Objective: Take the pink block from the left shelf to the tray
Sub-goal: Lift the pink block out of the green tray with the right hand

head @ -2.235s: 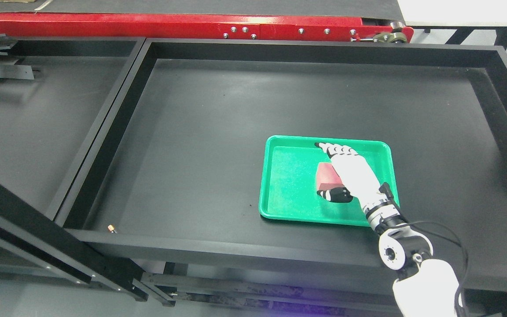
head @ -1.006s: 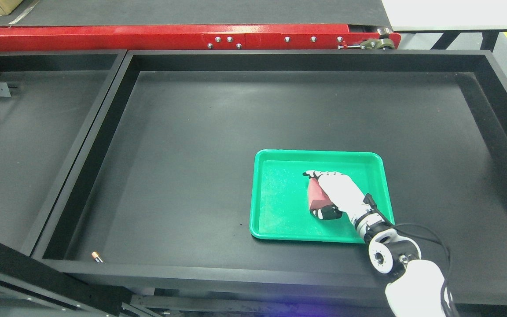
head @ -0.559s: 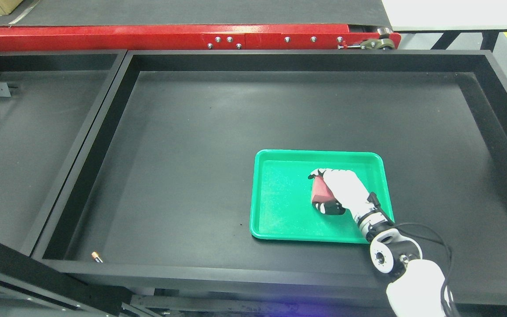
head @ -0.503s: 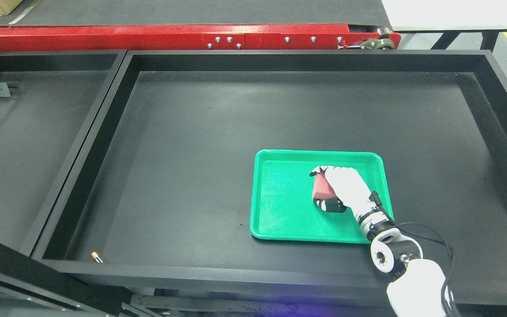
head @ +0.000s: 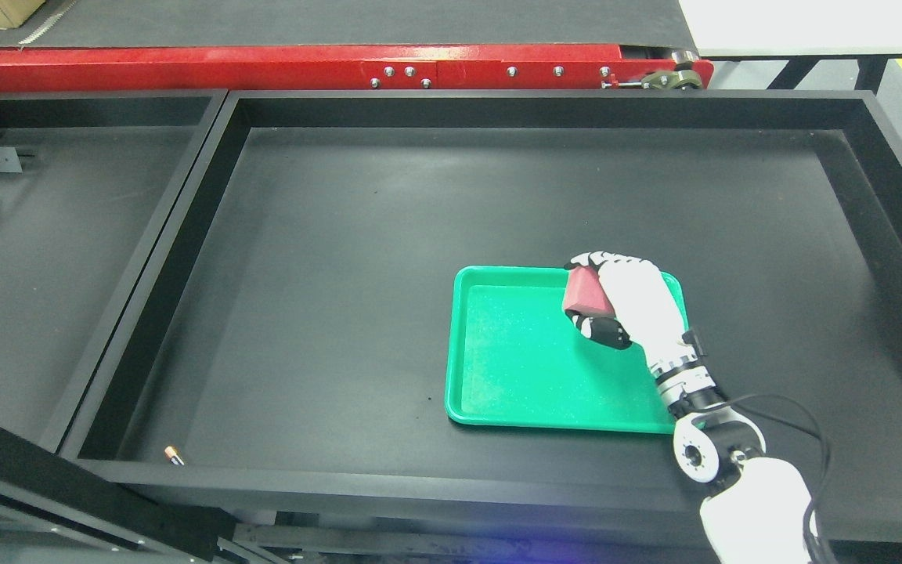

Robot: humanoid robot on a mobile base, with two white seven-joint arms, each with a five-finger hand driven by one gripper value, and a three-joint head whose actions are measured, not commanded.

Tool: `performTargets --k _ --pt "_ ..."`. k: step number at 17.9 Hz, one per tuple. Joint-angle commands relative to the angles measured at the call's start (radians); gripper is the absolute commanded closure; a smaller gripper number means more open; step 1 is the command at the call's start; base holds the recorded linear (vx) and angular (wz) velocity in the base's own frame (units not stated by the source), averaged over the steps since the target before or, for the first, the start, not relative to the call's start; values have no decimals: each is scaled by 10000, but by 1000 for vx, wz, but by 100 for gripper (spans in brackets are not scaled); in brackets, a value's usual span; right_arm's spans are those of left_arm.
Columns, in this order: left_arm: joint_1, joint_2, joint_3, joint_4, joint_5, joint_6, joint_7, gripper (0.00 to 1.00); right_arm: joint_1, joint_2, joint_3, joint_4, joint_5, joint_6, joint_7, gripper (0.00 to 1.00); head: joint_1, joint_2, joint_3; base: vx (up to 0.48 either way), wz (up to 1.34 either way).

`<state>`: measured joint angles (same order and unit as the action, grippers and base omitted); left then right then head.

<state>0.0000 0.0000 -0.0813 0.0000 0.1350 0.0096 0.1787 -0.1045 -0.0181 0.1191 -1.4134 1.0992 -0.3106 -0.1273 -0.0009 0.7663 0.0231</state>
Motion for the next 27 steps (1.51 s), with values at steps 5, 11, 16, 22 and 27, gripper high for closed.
performTargets --k 5,11,16,22,27 --pt "-291 175 0 -175 0 -4 8 0 278 -187 -301 -883 -515 -146 -537 97 0 0 0 -50 21" --pt "-291 175 0 -175 0 -4 8 0 278 -218 -286 -883 -515 -146 -522 97 0 0 0 -137 103" --pt "-291 175 0 -175 0 -4 8 0 324 -218 -316 -1022 -698 -146 -537 97 0 0 0 -163 306" --pt "-291 175 0 -175 0 -4 8 0 401 -417 -838 -1206 -1633 -146 -736 97 0 0 0 -162 321" --pt "-291 175 0 -175 0 -4 8 0 386 -555 -899 -1221 -1727 -146 -936 96 0 0 0 -166 483"
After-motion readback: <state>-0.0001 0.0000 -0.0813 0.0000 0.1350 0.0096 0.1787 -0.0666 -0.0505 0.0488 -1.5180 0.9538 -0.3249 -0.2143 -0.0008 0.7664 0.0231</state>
